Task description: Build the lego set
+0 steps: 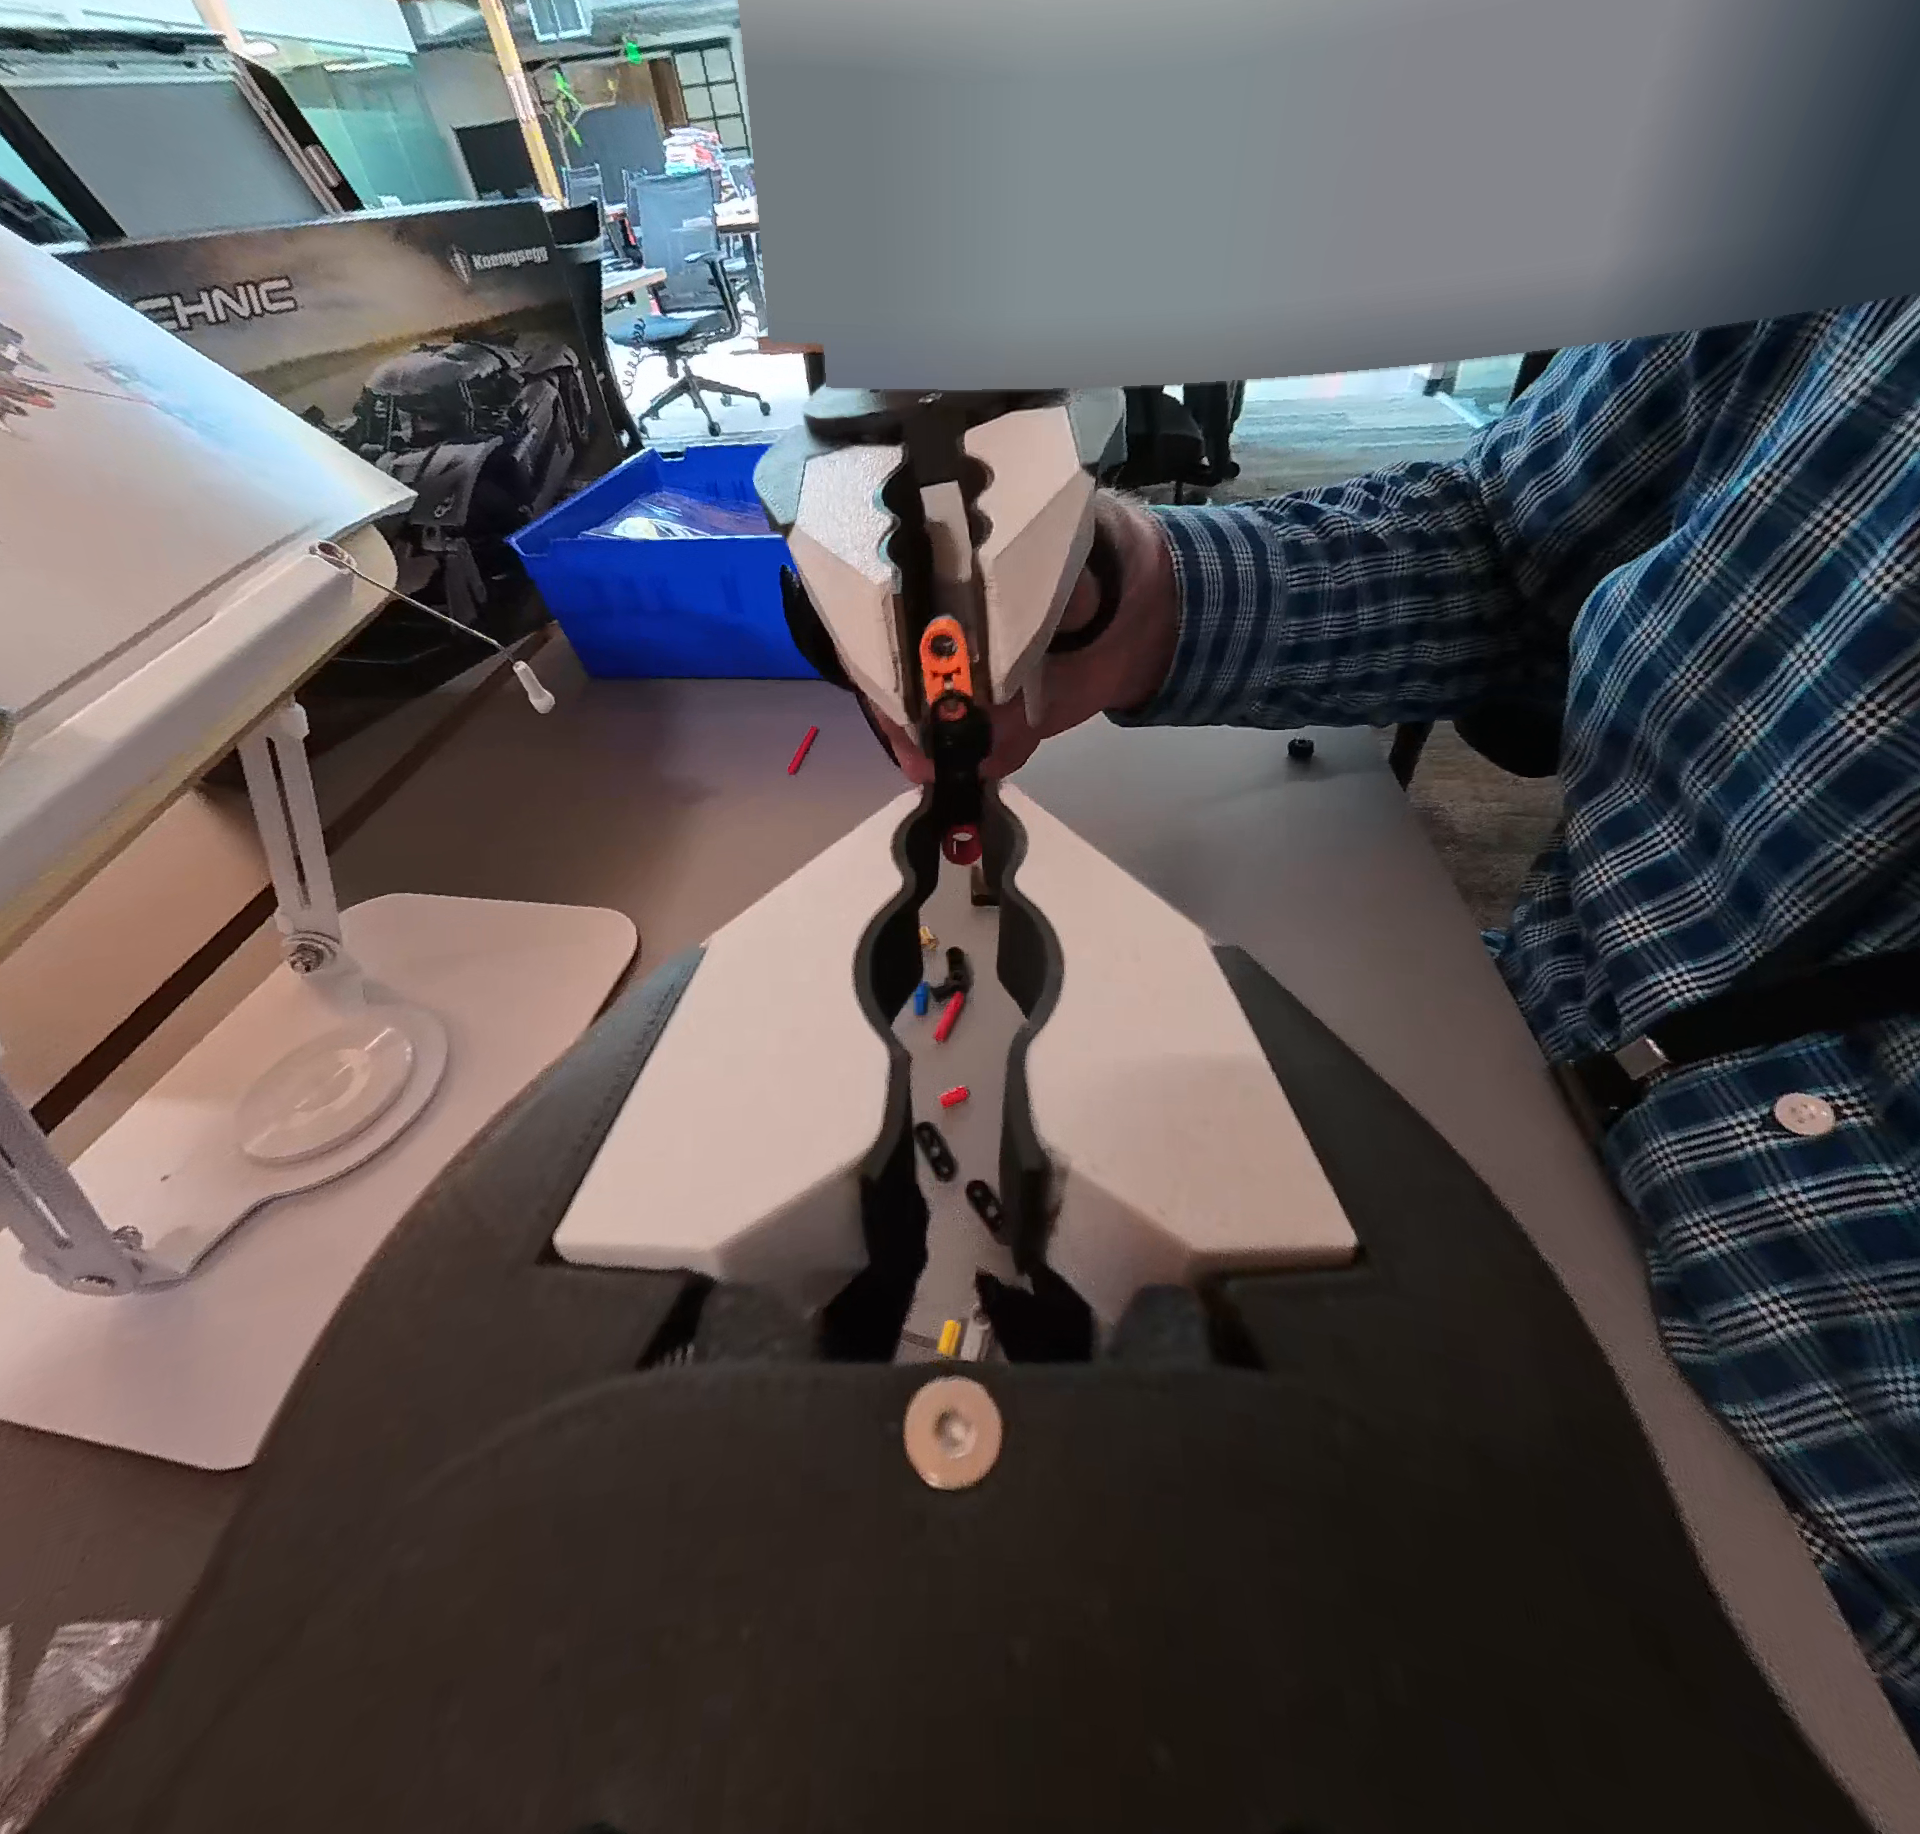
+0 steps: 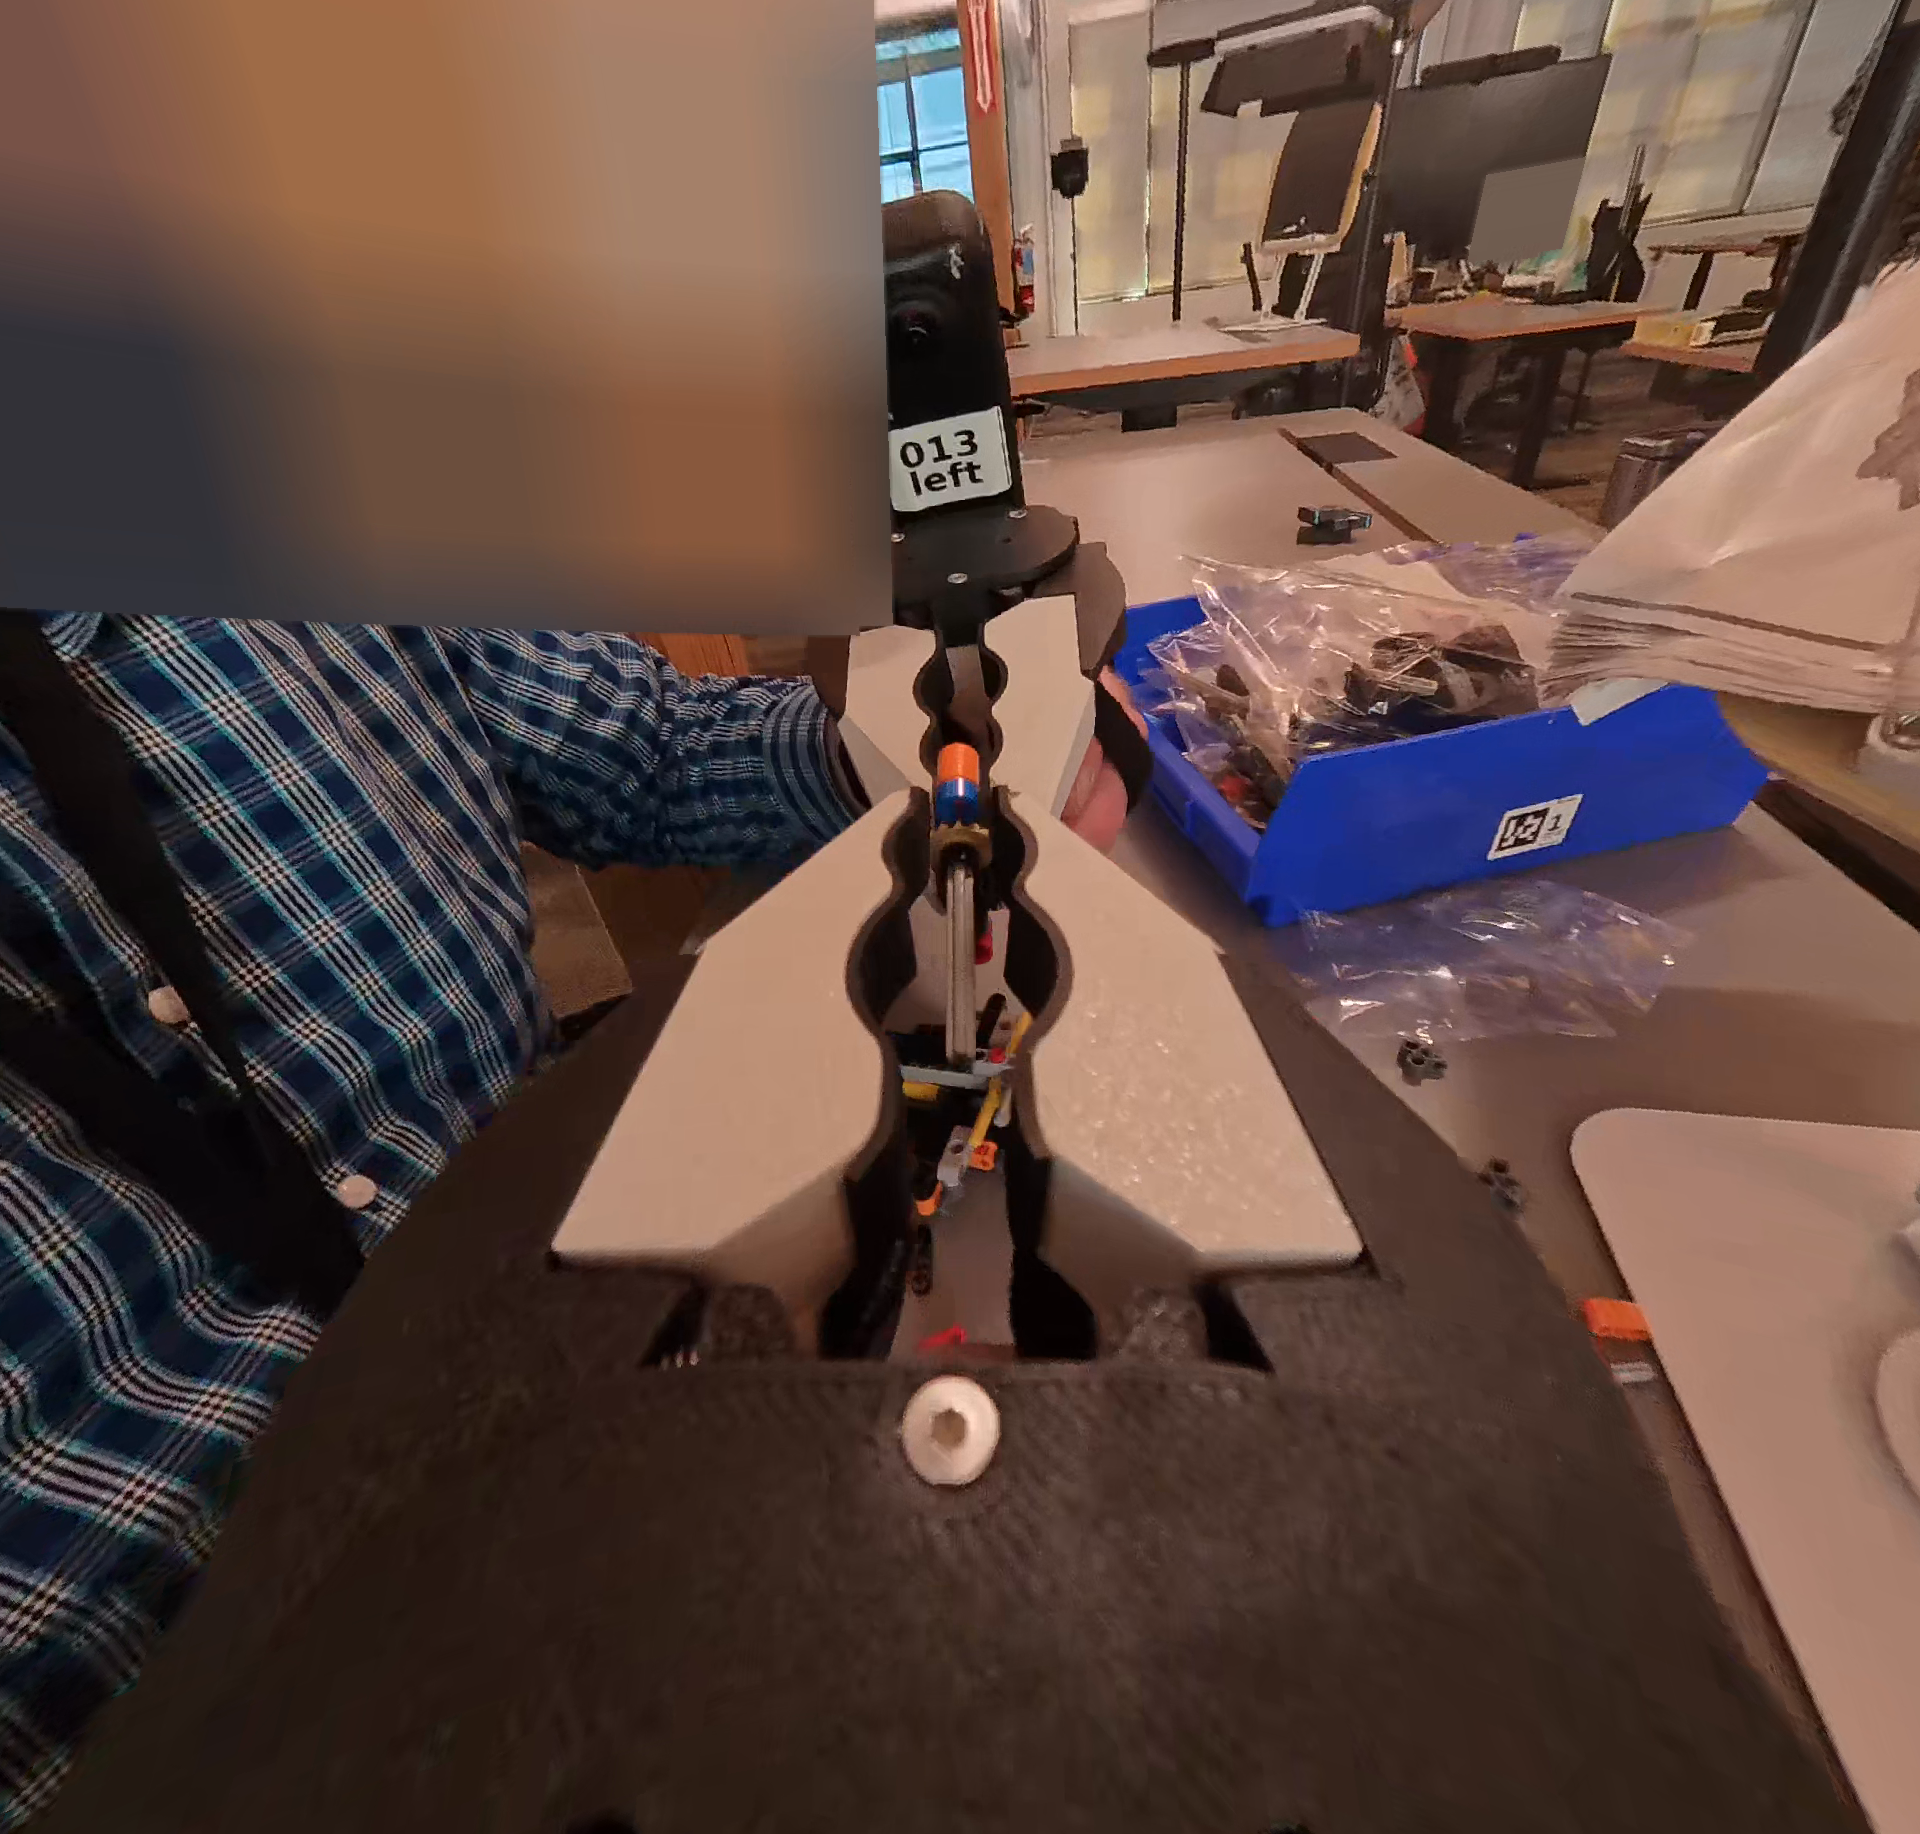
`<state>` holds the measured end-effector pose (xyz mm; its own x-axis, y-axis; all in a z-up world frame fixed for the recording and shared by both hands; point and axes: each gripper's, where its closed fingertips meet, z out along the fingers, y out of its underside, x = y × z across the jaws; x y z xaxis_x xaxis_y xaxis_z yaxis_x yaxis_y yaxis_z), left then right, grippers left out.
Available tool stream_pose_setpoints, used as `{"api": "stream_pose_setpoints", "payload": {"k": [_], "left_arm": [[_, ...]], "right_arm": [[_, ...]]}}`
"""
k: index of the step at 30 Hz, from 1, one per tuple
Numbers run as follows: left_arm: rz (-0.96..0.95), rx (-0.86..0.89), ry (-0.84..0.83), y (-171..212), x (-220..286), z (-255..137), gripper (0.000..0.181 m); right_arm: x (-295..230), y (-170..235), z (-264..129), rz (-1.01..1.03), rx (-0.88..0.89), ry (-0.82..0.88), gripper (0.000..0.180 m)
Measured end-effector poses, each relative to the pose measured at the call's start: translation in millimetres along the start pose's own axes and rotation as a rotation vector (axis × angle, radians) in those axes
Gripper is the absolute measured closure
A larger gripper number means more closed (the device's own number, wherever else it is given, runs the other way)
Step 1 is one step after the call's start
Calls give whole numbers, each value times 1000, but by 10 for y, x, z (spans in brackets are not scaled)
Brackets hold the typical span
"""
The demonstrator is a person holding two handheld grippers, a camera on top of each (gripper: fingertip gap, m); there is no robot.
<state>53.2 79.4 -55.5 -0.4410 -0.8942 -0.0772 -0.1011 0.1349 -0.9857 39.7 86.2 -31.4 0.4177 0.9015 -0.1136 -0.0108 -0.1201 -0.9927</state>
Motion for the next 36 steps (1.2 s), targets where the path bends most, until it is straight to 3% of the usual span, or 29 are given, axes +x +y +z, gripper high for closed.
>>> {"api": "stream_pose_setpoints", "payload": {"k": [12, 24, 31, 36], "left_arm": [[-32, 85, 19, -117, 33, -22, 175], [-78, 191, 18, -208, 12, -44, 175], [-27, 181, -7, -207, 16, -39, 175], [89, 121, -119, -171, -68, -32, 175]], "right_arm": [[-31, -135, 33, -81, 46, 61, 173], [10, -263, 13, 108, 264, 62, 174], [3, -272, 15, 93, 257, 84, 176], [85, -256, 8, 155, 277, 125, 176]]}}
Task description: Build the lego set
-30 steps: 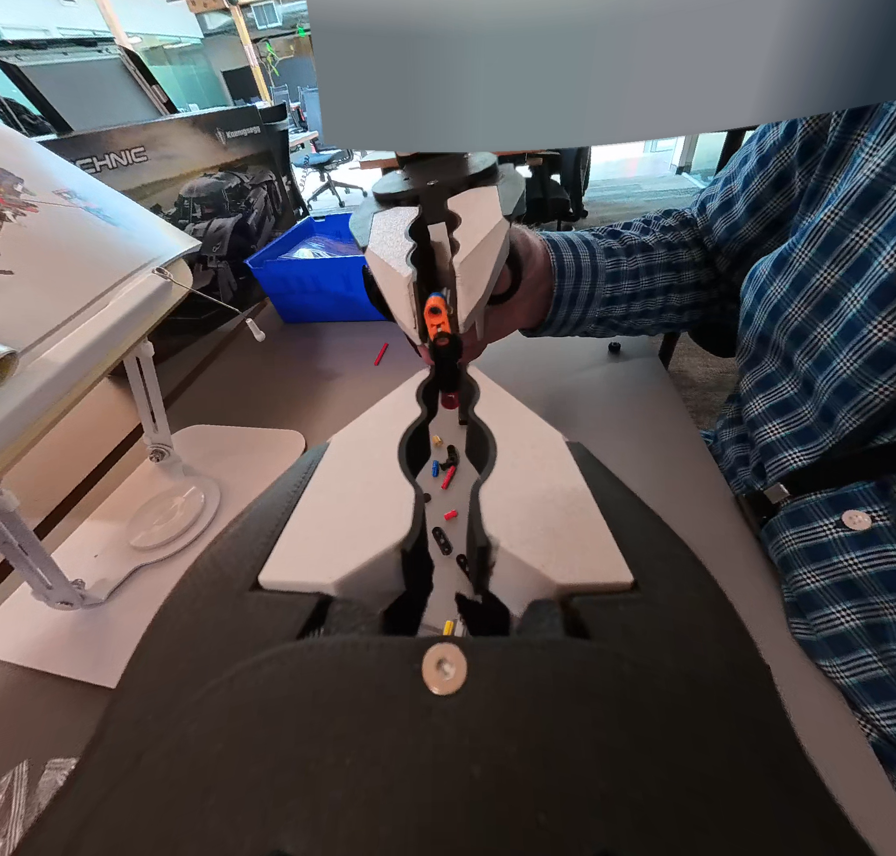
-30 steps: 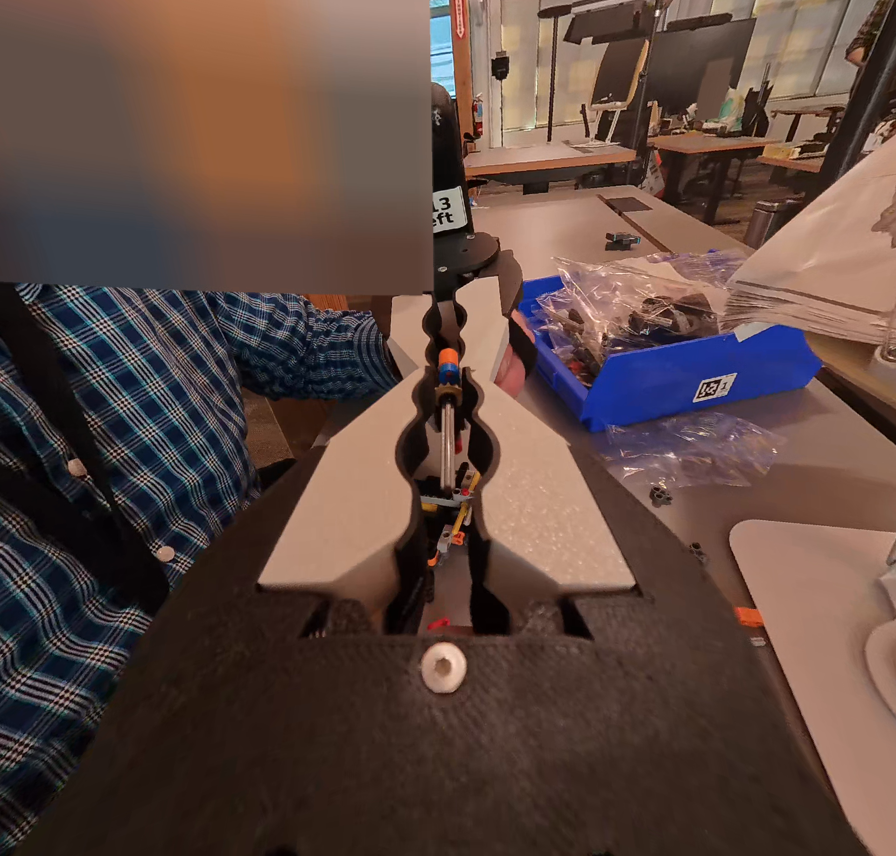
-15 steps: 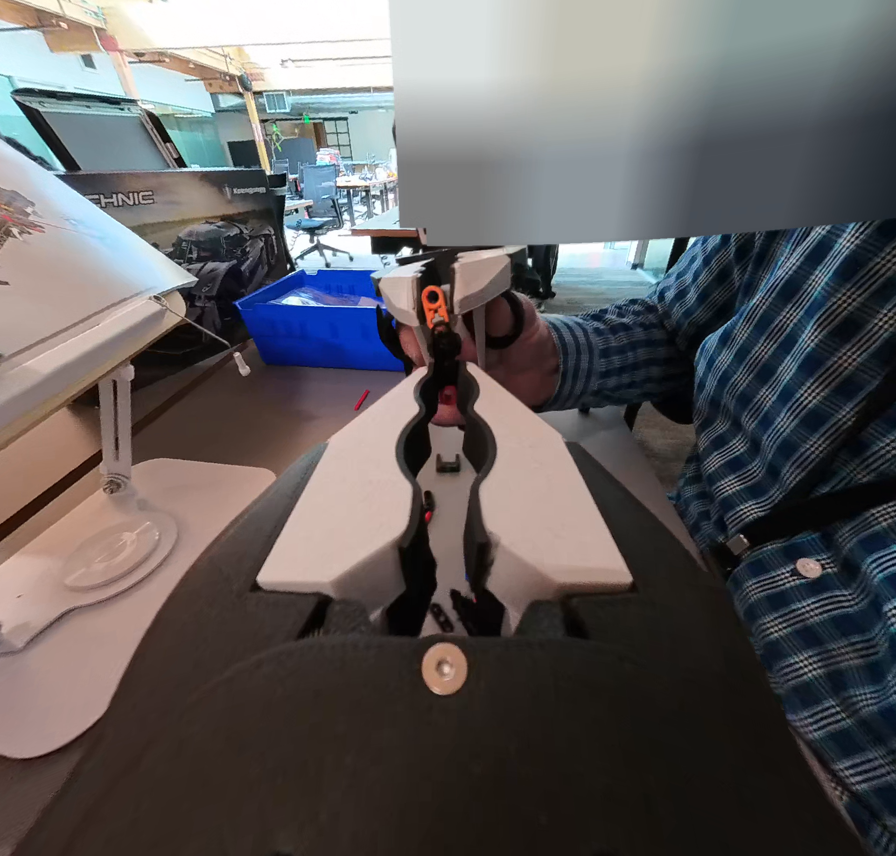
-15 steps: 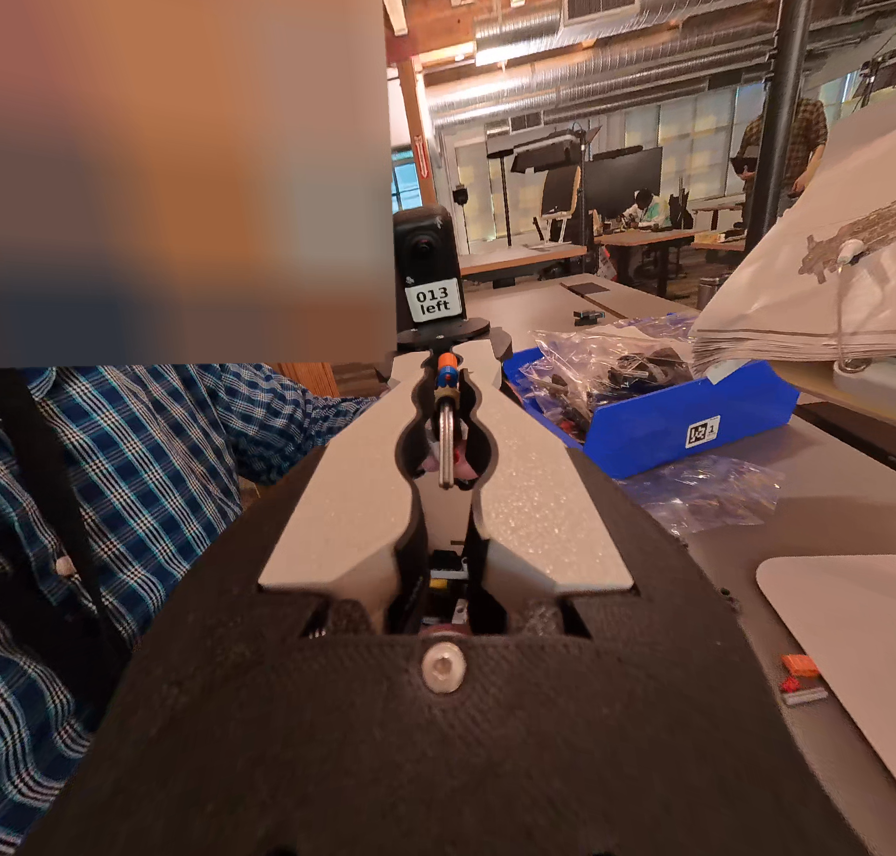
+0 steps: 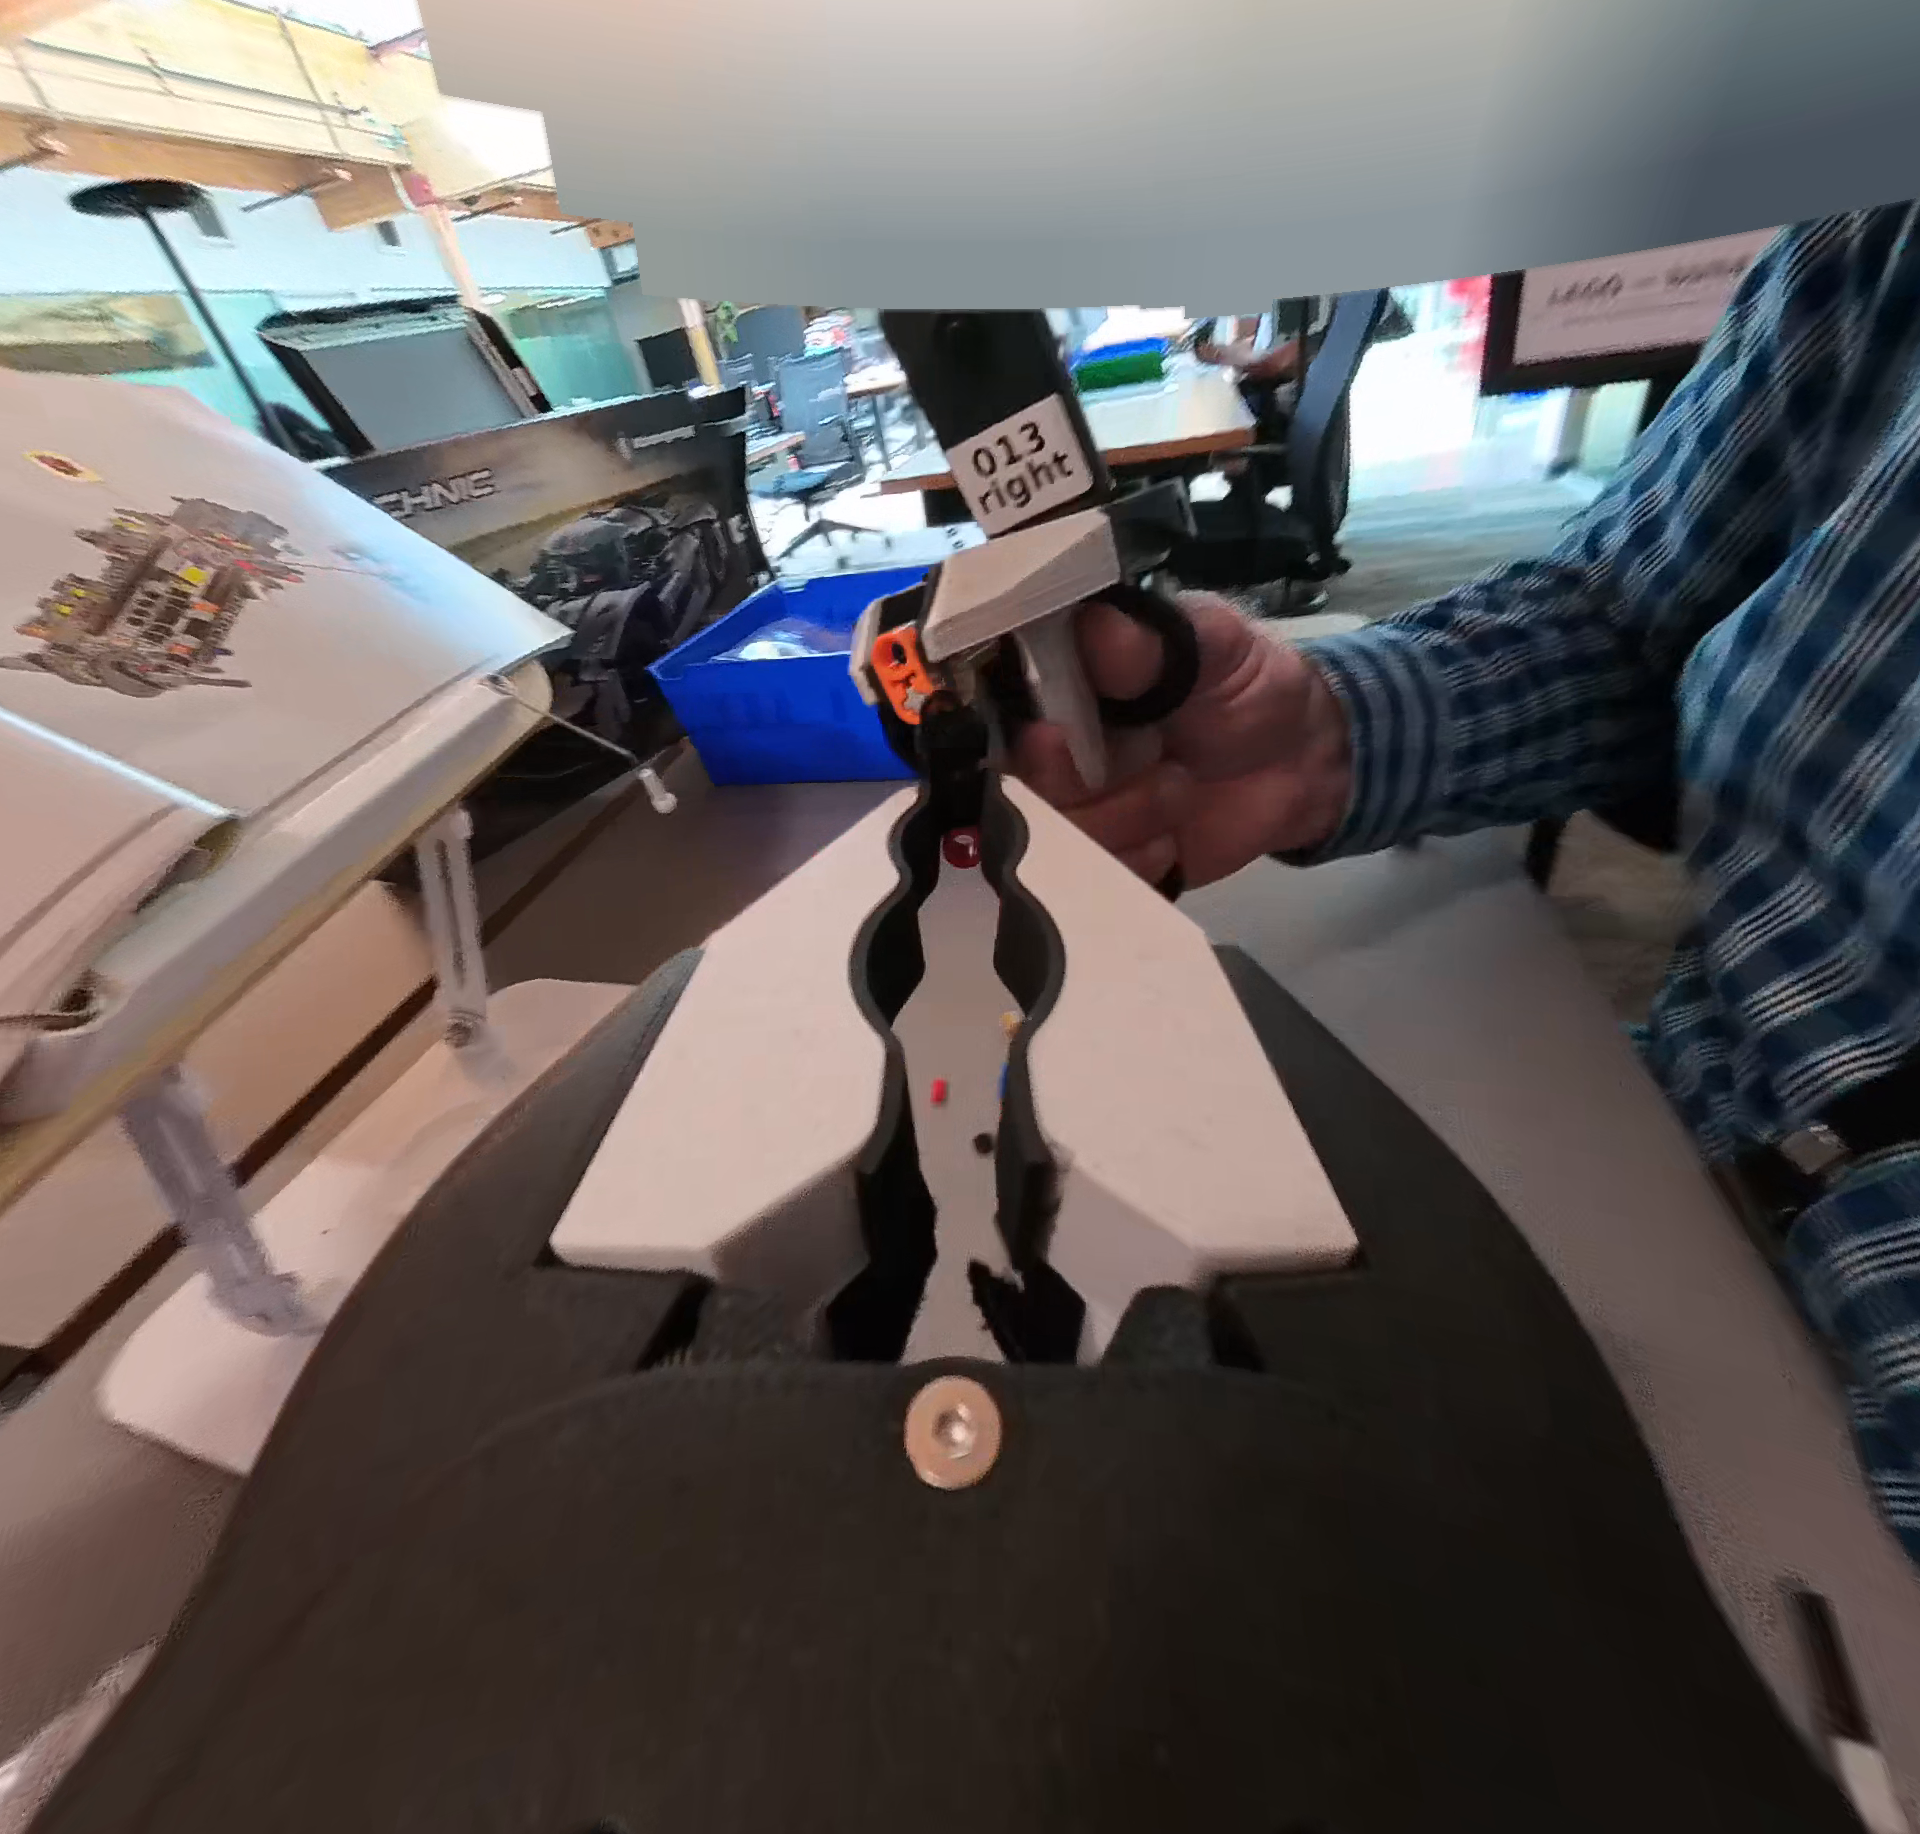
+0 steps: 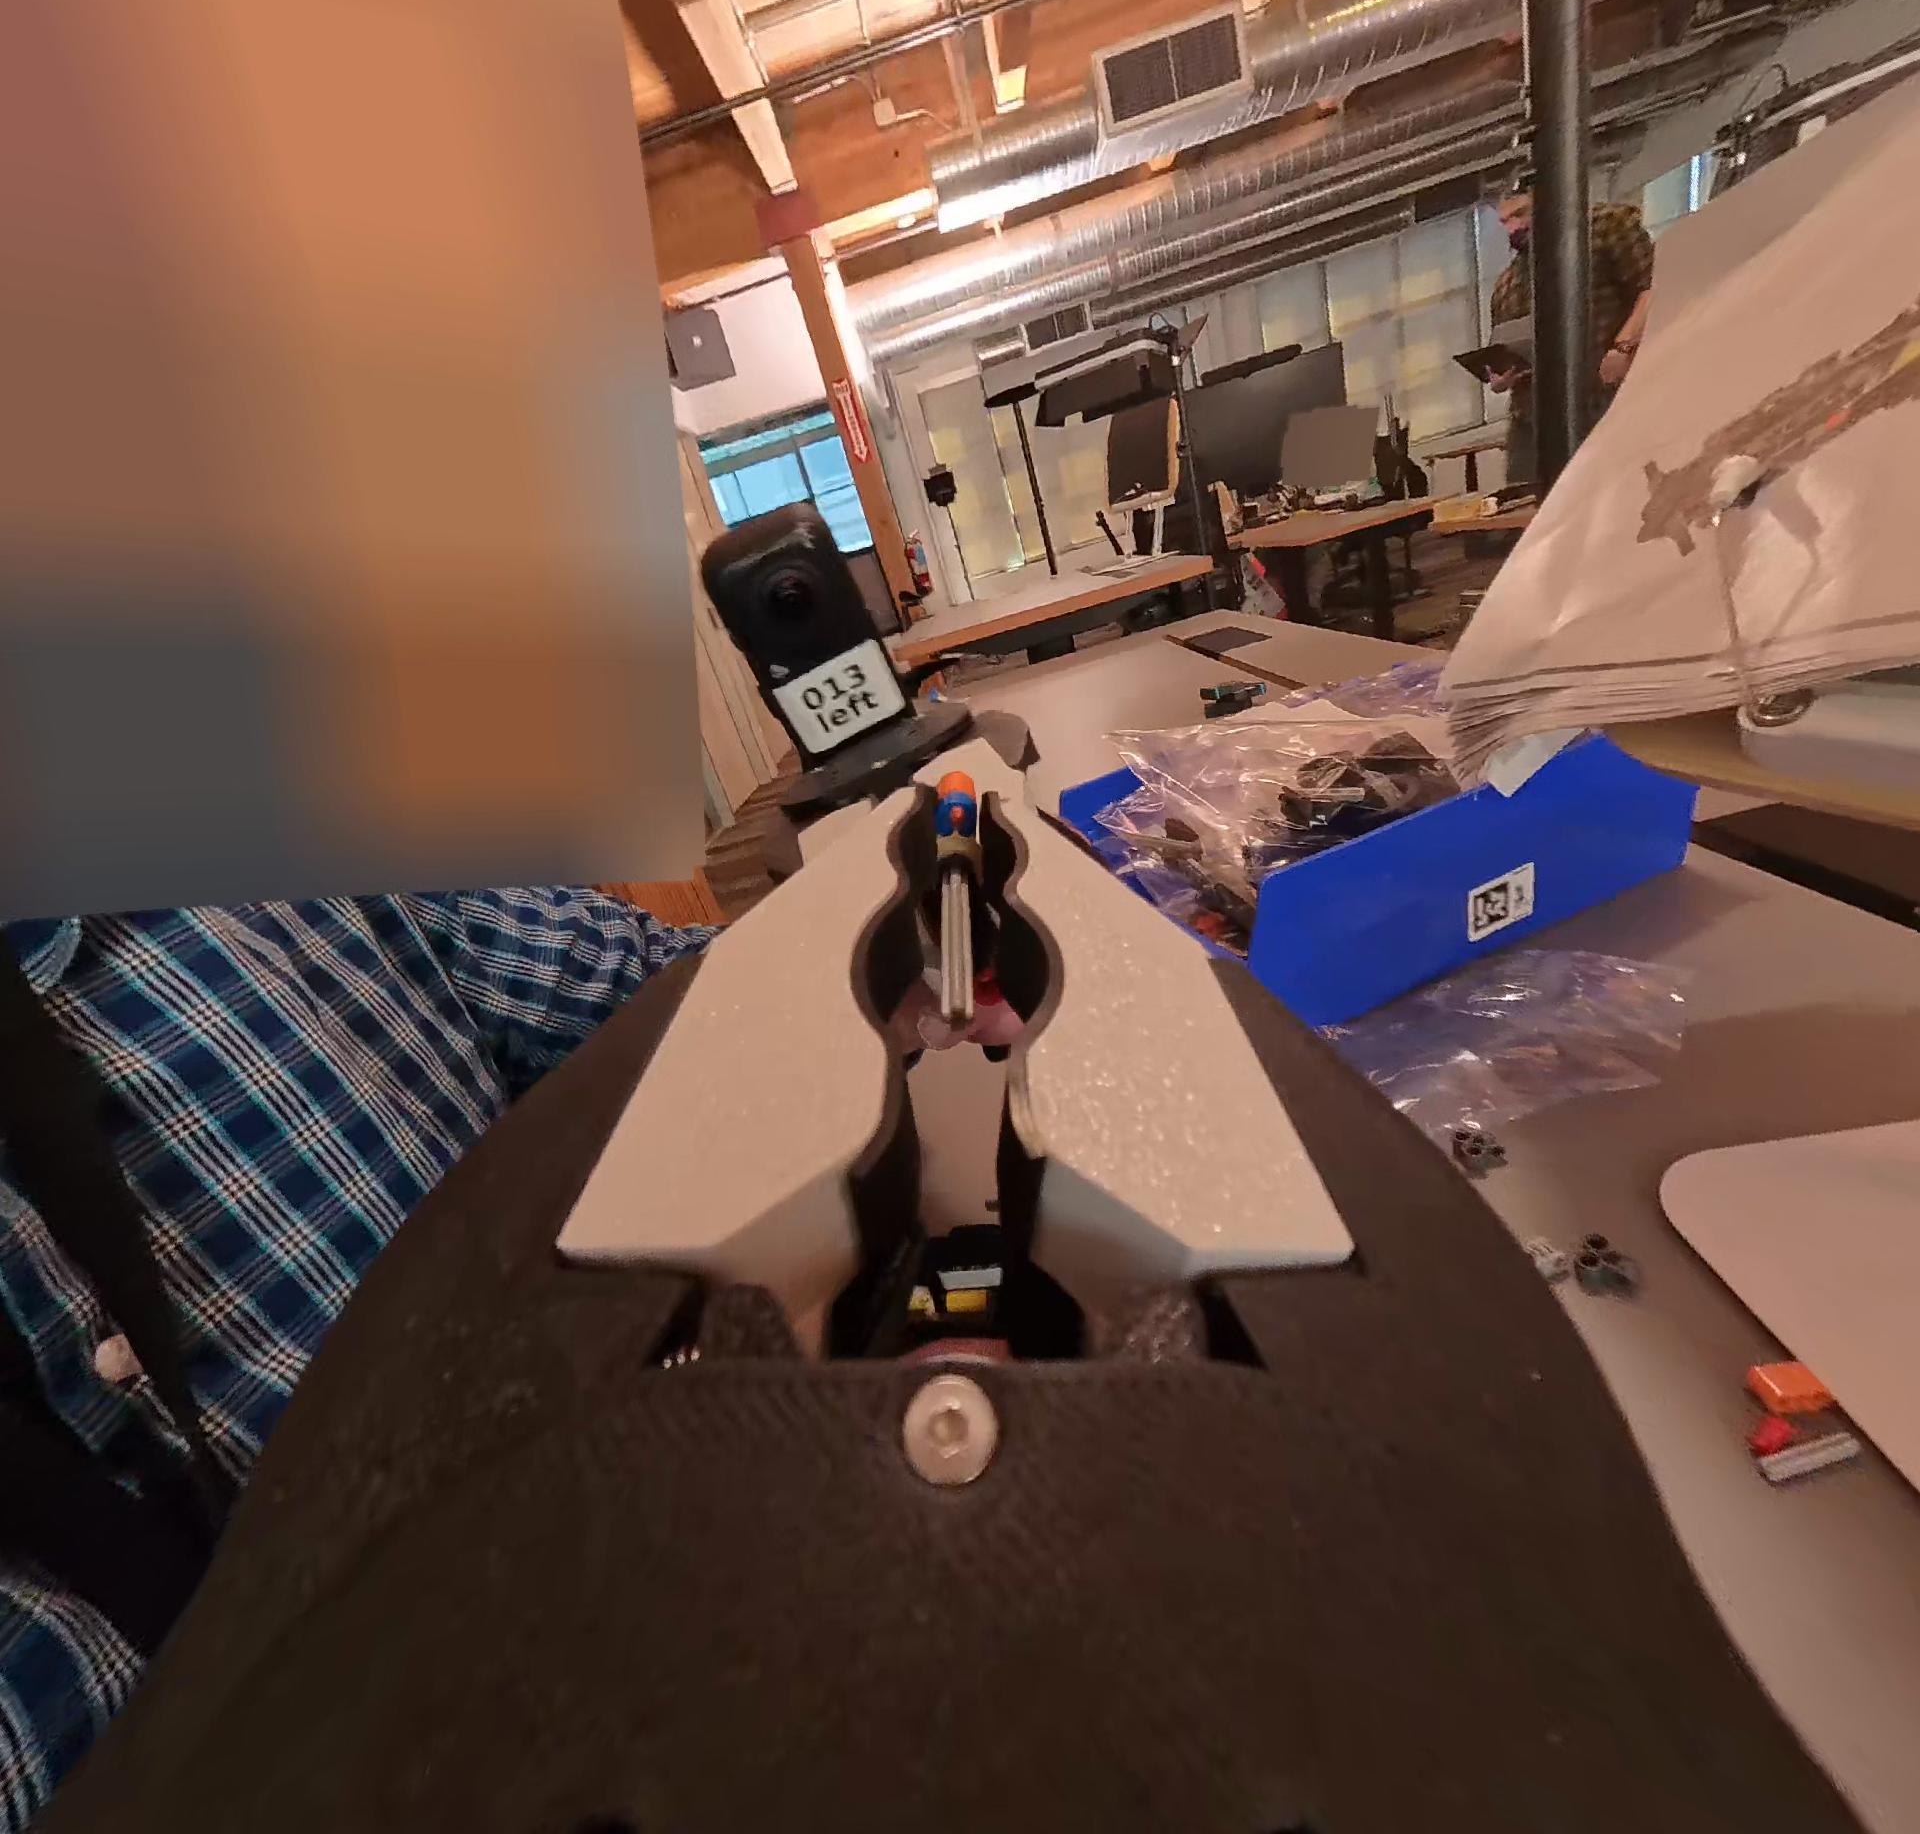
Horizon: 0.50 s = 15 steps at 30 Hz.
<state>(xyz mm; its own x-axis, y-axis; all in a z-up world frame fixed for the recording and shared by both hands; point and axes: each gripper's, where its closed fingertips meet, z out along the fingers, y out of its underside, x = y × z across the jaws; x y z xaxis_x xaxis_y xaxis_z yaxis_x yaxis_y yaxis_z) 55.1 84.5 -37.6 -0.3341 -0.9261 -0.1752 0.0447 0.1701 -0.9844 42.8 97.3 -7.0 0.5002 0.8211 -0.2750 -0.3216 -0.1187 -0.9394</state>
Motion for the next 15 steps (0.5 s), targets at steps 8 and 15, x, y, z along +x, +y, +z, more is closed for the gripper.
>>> {"api": "stream_pose_setpoints", "payload": {"k": [8, 15], "left_arm": [[172, -59, -93, 32, -44, -2, 174], [120, -73, -57, 50, -33, -2, 175]], "right_arm": [[30, 16, 9, 15, -11, 32, 175], [-8, 122, 17, -153, -191, 22, 168]]}}
